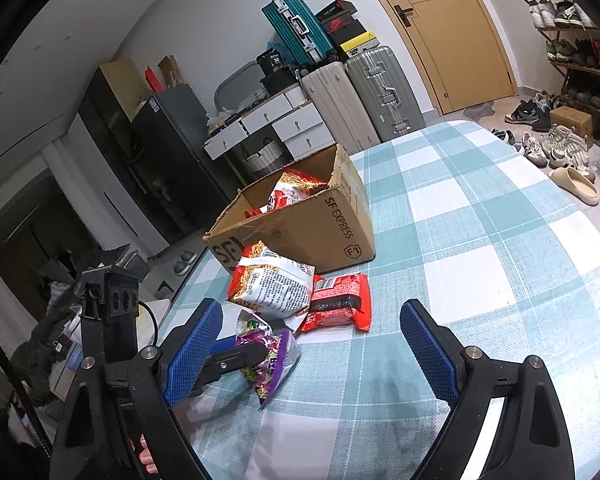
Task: Organize snacks
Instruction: 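Close the left gripper on the purple candy bag, then close the right gripper on the white-and-red noodle snack bag while the left tool holds the purple bag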
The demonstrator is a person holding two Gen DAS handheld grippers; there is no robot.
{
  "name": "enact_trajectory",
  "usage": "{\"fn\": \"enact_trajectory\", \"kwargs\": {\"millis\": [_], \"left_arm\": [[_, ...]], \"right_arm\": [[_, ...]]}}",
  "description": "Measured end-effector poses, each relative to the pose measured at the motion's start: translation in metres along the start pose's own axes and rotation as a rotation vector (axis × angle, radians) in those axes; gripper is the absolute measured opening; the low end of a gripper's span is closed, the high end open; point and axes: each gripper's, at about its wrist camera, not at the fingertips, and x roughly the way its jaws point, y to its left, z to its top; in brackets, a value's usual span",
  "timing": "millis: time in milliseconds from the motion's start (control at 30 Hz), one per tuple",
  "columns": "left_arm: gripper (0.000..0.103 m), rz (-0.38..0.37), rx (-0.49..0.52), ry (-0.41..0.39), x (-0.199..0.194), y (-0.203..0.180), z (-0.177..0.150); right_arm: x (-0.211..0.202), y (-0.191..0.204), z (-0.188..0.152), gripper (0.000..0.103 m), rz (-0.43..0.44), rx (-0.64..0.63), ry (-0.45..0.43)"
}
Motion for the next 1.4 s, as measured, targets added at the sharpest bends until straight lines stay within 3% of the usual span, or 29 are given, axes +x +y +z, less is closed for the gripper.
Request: {"fn": "enact_trajectory", "kwargs": {"millis": [600, 1067, 1400], "left_arm": [[0.037, 0.010, -0.077, -0.056, -0.050, 0.030, -0.026], [0.037, 0.028, -0.125, -0.133, -0.105, 0.065, -0.038], [0.037, 0.035, -0.150, -0.149, -0.120, 0.078, -0.043]], "right_arm": [[0.032, 0.016, 0.000, 0.092, 0.011, -0.040, 0.061], [0.080, 0.041, 0.009, 0.092, 0.017, -0.113, 0.129], [0.123, 0.061, 0.015, 0.092, -0.016, -0.191, 0.184]]}}
